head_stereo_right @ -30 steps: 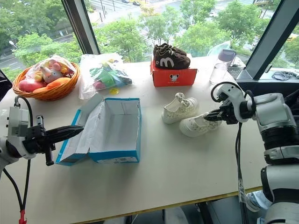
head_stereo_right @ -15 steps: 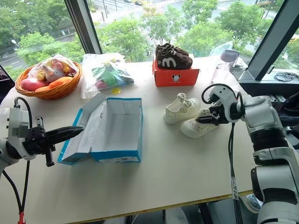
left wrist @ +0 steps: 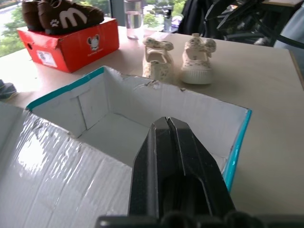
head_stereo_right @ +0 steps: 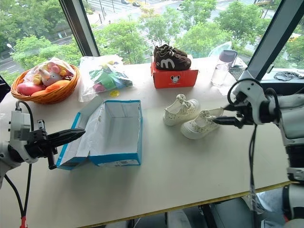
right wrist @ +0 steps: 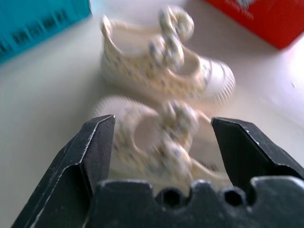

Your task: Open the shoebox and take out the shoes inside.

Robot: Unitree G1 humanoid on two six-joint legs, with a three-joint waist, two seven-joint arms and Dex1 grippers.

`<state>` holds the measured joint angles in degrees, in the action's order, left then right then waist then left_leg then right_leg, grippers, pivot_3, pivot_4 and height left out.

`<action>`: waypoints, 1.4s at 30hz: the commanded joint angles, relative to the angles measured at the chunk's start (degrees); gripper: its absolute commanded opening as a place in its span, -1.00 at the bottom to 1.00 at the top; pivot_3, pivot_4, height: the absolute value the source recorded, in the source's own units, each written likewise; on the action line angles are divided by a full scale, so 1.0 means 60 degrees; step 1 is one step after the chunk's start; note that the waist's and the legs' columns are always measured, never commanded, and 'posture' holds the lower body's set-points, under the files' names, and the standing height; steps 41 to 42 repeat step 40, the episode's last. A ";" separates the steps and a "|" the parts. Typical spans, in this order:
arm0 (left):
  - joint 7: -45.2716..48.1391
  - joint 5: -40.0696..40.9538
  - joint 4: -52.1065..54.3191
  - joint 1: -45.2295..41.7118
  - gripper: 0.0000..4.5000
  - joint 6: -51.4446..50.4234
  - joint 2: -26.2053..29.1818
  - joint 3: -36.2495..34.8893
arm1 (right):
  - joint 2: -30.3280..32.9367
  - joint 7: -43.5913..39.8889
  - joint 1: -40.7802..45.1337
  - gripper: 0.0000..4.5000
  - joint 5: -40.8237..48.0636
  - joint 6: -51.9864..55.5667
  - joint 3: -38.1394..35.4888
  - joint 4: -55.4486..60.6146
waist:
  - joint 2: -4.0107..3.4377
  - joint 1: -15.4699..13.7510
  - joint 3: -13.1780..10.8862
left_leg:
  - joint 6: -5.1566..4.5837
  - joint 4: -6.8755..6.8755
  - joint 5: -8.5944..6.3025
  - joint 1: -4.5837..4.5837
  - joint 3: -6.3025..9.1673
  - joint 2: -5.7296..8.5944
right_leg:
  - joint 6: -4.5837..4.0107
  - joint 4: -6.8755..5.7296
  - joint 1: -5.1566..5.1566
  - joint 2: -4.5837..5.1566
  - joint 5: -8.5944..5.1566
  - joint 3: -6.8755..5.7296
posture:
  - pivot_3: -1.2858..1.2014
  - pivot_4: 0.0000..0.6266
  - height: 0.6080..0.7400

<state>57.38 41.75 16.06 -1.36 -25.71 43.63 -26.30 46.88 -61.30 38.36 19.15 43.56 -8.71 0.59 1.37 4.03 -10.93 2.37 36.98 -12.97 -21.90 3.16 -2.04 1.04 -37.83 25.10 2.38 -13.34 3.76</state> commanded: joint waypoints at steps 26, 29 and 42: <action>-0.8243 -0.4277 -0.3131 0.0994 -1.00 0.4655 -0.5770 -0.0294 | -0.4406 0.7676 -0.4870 0.73 -0.2590 -0.6931 -0.0489 -0.0577 | 0.0040 -0.0310 0.0212 | 0.0003 0.0005 -0.0003 0.0134 -0.0027 0.0026 | 0.0071 0.0141 -0.0252 0.0020 0.0041 0.0033 | 0.03 -0.52 1.00; -0.8211 -0.4311 -0.3202 0.0920 -1.00 0.4794 -0.5654 -0.0186 | -0.4424 0.7692 -0.4946 0.73 -0.2684 -0.7249 -0.0354 -0.0789 | 0.0039 -0.0307 0.0215 | 0.0004 0.0004 -0.0003 0.0180 -0.0025 0.0026 | 0.0072 0.0177 -0.0323 0.0018 0.0037 0.0034 | 0.03 -0.52 1.00; -0.8128 -0.4276 -0.3257 0.0874 -1.00 0.4898 -0.5377 -0.0048 | -0.4494 0.7772 -0.5042 0.73 -0.2682 -0.7297 -0.0181 -0.0713 | 0.0042 -0.0304 0.0216 | 0.0005 -0.0002 -0.0004 0.0236 -0.0023 0.0029 | 0.0069 0.0185 -0.0333 0.0017 0.0027 0.0045 | 0.03 -0.52 1.00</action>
